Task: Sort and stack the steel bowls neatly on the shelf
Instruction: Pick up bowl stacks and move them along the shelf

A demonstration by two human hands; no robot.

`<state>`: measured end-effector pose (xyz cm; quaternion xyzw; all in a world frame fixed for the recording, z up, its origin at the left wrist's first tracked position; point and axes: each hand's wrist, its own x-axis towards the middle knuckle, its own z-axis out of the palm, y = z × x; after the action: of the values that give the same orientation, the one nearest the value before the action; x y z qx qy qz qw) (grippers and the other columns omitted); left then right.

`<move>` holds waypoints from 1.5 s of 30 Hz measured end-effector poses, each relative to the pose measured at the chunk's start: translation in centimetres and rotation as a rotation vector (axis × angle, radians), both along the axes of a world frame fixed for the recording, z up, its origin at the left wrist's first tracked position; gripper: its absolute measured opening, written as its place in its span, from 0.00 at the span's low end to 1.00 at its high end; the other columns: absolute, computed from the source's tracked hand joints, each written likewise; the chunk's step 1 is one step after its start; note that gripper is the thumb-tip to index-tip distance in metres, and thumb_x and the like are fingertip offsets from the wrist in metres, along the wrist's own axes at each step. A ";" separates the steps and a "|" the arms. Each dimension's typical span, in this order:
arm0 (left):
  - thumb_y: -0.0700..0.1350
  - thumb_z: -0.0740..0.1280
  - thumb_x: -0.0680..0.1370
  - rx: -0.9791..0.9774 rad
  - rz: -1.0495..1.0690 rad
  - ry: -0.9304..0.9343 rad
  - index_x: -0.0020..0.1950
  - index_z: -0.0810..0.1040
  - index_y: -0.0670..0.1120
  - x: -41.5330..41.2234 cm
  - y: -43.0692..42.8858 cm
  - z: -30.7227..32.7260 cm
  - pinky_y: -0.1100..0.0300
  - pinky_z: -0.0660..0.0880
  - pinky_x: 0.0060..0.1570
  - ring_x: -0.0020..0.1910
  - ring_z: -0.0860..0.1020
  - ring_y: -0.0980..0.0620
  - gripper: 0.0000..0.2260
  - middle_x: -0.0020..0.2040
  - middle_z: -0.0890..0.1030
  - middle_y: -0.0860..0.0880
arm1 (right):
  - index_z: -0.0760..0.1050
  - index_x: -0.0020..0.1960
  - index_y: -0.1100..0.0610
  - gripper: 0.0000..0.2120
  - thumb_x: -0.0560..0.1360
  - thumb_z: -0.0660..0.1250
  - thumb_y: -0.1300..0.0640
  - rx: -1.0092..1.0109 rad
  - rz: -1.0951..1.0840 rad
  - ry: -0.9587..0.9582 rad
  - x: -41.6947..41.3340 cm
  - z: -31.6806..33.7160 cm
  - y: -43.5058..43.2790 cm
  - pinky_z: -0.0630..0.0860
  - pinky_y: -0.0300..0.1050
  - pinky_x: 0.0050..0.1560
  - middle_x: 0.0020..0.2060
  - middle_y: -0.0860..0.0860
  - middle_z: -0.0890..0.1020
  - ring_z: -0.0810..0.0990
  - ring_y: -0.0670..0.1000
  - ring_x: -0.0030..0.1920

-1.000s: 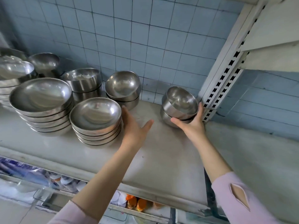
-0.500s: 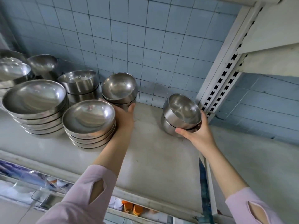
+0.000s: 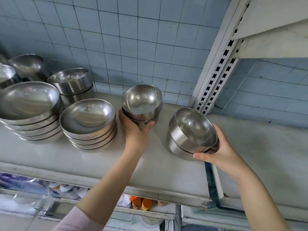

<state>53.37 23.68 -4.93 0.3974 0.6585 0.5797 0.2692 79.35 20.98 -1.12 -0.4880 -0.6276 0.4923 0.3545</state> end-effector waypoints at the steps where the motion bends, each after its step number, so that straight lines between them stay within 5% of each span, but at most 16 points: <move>1: 0.44 0.77 0.70 -0.005 -0.037 0.000 0.79 0.39 0.47 0.0 -0.9 0.0 0.53 0.54 0.76 0.77 0.53 0.53 0.52 0.79 0.50 0.49 | 0.63 0.71 0.33 0.55 0.52 0.86 0.56 -0.016 0.021 0.005 0.2 0.0 -0.6 0.76 0.46 0.62 0.61 0.38 0.80 0.79 0.42 0.63; 6: 0.47 0.78 0.68 -0.020 -0.172 0.064 0.79 0.44 0.45 -1.4 -4.3 -0.6 0.49 0.56 0.76 0.78 0.54 0.50 0.52 0.79 0.54 0.46 | 0.56 0.76 0.39 0.54 0.63 0.80 0.70 -0.055 0.057 0.099 0.4 -0.1 -2.6 0.80 0.45 0.56 0.66 0.44 0.76 0.81 0.45 0.61; 12: 0.63 0.74 0.61 -0.019 -0.249 0.089 0.78 0.48 0.47 -2.5 -5.2 -0.3 0.47 0.58 0.75 0.77 0.57 0.49 0.55 0.78 0.59 0.46 | 0.59 0.69 0.27 0.53 0.52 0.85 0.40 0.060 -0.008 0.001 -0.8 -0.9 -2.9 0.72 0.54 0.69 0.68 0.34 0.71 0.72 0.47 0.71; 17: 0.62 0.74 0.61 0.000 -0.283 0.089 0.77 0.51 0.46 -2.9 -5.3 -0.2 0.48 0.60 0.74 0.76 0.61 0.50 0.53 0.76 0.63 0.47 | 0.65 0.68 0.35 0.45 0.60 0.85 0.56 0.049 -0.050 0.085 -1.6 -1.9 -3.4 0.77 0.37 0.55 0.63 0.38 0.77 0.78 0.44 0.63; 20: 0.61 0.75 0.62 0.009 -0.300 0.089 0.77 0.52 0.47 -3.0 -5.4 -0.3 0.48 0.60 0.74 0.75 0.61 0.51 0.51 0.75 0.63 0.48 | 0.66 0.68 0.41 0.43 0.60 0.81 0.62 0.027 -0.059 0.126 -1.8 -2.0 -3.6 0.78 0.35 0.52 0.64 0.43 0.76 0.77 0.44 0.62; 25: 0.52 0.78 0.66 0.036 -0.282 0.073 0.76 0.55 0.46 -2.8 -5.2 -0.4 0.48 0.62 0.73 0.74 0.64 0.51 0.46 0.74 0.66 0.48 | 0.65 0.68 0.37 0.45 0.55 0.81 0.53 -0.007 -0.046 0.115 -1.6 -1.7 -3.4 0.79 0.38 0.54 0.57 0.45 0.77 0.77 0.51 0.61; 30: 0.47 0.77 0.70 0.101 -0.271 0.004 0.75 0.57 0.49 -2.0 -5.3 1.0 0.60 0.65 0.70 0.69 0.69 0.59 0.40 0.71 0.70 0.53 | 0.66 0.68 0.34 0.48 0.53 0.84 0.51 -0.007 -0.055 0.118 -1.5 -1.9 -3.3 0.78 0.42 0.61 0.63 0.38 0.78 0.78 0.51 0.65; 34: 0.51 0.76 0.70 0.206 -0.295 -0.025 0.78 0.51 0.51 -2.1 -4.8 3.1 0.50 0.60 0.75 0.75 0.61 0.54 0.45 0.76 0.63 0.51 | 0.67 0.67 0.34 0.46 0.54 0.83 0.52 -0.014 -0.048 0.122 -1.4 -1.8 -3.3 0.77 0.44 0.63 0.63 0.37 0.79 0.77 0.46 0.66; 39: 0.46 0.75 0.72 0.359 -0.404 -0.053 0.76 0.57 0.47 -2.6 -5.0 7.2 0.50 0.69 0.69 0.68 0.72 0.50 0.38 0.70 0.71 0.47 | 0.66 0.67 0.31 0.46 0.55 0.83 0.50 -0.002 -0.036 0.090 -2.0 -1.3 -3.7 0.75 0.47 0.66 0.63 0.35 0.77 0.75 0.43 0.68; 41: 0.45 0.74 0.73 0.357 -0.485 -0.080 0.75 0.59 0.47 -2.6 -5.3 8.6 0.57 0.73 0.64 0.65 0.75 0.53 0.35 0.67 0.74 0.49 | 0.61 0.70 0.30 0.50 0.55 0.84 0.46 -0.015 0.000 0.061 -2.3 -0.8 -4.1 0.74 0.48 0.68 0.67 0.36 0.74 0.73 0.44 0.70; 45: 0.45 0.73 0.73 0.333 -0.630 -0.125 0.72 0.63 0.43 -2.2 -6.2 10.6 0.67 0.73 0.56 0.61 0.77 0.59 0.31 0.62 0.77 0.51 | 0.40 0.80 0.39 0.65 0.55 0.73 0.24 0.107 0.027 -0.103 -2.2 3.3 -3.8 0.60 0.52 0.78 0.80 0.42 0.55 0.58 0.44 0.79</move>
<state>51.18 17.44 5.66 0.5830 0.3826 0.5908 0.4057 77.19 17.16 2.16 -0.4844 -0.6769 0.4370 0.3409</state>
